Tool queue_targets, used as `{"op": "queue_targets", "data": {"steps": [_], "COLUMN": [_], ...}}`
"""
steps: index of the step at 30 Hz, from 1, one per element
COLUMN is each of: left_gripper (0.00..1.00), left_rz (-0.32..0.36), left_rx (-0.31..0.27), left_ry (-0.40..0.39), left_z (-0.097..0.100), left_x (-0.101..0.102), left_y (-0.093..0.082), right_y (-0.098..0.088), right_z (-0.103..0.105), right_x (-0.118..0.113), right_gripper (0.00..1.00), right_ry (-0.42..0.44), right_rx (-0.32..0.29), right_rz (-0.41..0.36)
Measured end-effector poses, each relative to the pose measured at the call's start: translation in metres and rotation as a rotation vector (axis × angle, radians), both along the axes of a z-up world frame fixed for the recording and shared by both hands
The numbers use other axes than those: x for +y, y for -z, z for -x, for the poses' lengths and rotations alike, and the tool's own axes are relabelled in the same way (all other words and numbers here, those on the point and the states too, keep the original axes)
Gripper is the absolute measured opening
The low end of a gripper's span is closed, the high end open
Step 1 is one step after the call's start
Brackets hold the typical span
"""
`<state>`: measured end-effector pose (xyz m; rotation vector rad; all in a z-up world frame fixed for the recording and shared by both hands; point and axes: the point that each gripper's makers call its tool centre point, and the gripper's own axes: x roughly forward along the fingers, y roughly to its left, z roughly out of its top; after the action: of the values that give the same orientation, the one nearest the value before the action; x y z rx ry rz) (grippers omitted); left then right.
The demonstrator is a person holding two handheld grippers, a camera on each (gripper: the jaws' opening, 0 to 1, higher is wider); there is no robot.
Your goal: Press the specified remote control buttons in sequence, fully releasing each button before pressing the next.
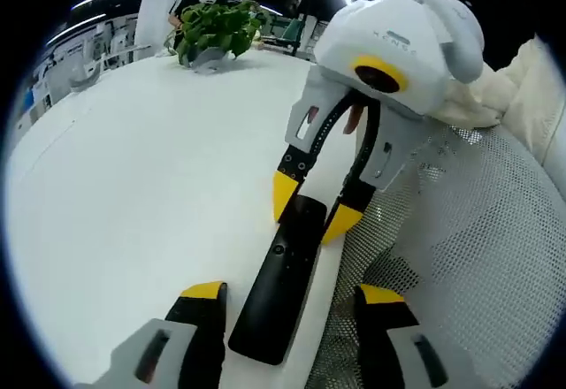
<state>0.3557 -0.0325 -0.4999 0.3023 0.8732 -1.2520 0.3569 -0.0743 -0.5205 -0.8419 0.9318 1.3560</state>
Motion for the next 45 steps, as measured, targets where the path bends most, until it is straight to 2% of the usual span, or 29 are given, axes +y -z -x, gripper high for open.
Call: {"op": "queue_targets", "data": {"steps": [5,6,13,16,18,21,25,30,34,37,40,42,43,45], "left_gripper": [0.98,1.00,1.00,1.00,1.00,1.00,1.00,1.00,1.00,1.00,1.00,1.00,1.00,1.00], "left_rz": [0.124,0.129,0.136,0.134,0.141,0.197,0.225,0.224,0.170,0.194,0.127,0.142,0.187,0.200], "left_rx": [-0.096,-0.104,-0.163,-0.224,-0.246,-0.299,-0.347,-0.377,-0.372,-0.390,-0.413,-0.421,-0.426,-0.446], "left_ry": [-0.092,-0.106,-0.120,-0.121,-0.128,-0.173,-0.231,-0.297,-0.359,-0.384,-0.383,-0.390,-0.404,-0.410], "left_z": [-0.023,-0.025,-0.024,-0.023,-0.020,-0.017,-0.010,0.000,0.008,0.014,0.011,0.007,0.003,0.000], "left_x": [-0.006,-0.005,0.003,0.009,0.012,0.016,0.024,0.026,0.034,0.036,0.043,0.043,0.040,0.042], "left_y": [-0.029,-0.033,-0.059,-0.078,-0.090,-0.115,-0.135,-0.142,-0.135,-0.133,-0.124,-0.124,-0.128,-0.134], "right_y": [0.000,0.000,0.000,0.000,0.000,0.000,0.000,0.000,-0.001,-0.001,-0.001,-0.001,-0.001,-0.001], "right_z": [0.000,0.000,0.000,0.000,0.000,0.000,0.000,-0.001,-0.002,-0.002,-0.002,-0.001,-0.001,-0.001], "right_x": [0.001,0.001,0.002,0.002,0.002,0.002,0.002,0.002,0.002,0.002,0.002,0.002,0.002,0.002], "right_gripper": [0.25,0.25,0.25,0.25,0.25,0.25,0.25,0.25,0.25,0.25,0.25,0.25,0.25,0.25], "right_ry": [0.007,0.008,0.014,0.019,0.020,0.022,0.023,0.029,0.041,0.045,0.045,0.045,0.045,0.047], "right_rx": [0.005,0.006,0.009,0.012,0.013,0.013,0.014,0.019,0.028,0.030,0.029,0.028,0.028,0.029], "right_rz": [0.000,0.000,-0.001,-0.003,-0.003,-0.003,-0.003,-0.007,-0.016,-0.019,-0.019,-0.019,-0.019,-0.020]}}
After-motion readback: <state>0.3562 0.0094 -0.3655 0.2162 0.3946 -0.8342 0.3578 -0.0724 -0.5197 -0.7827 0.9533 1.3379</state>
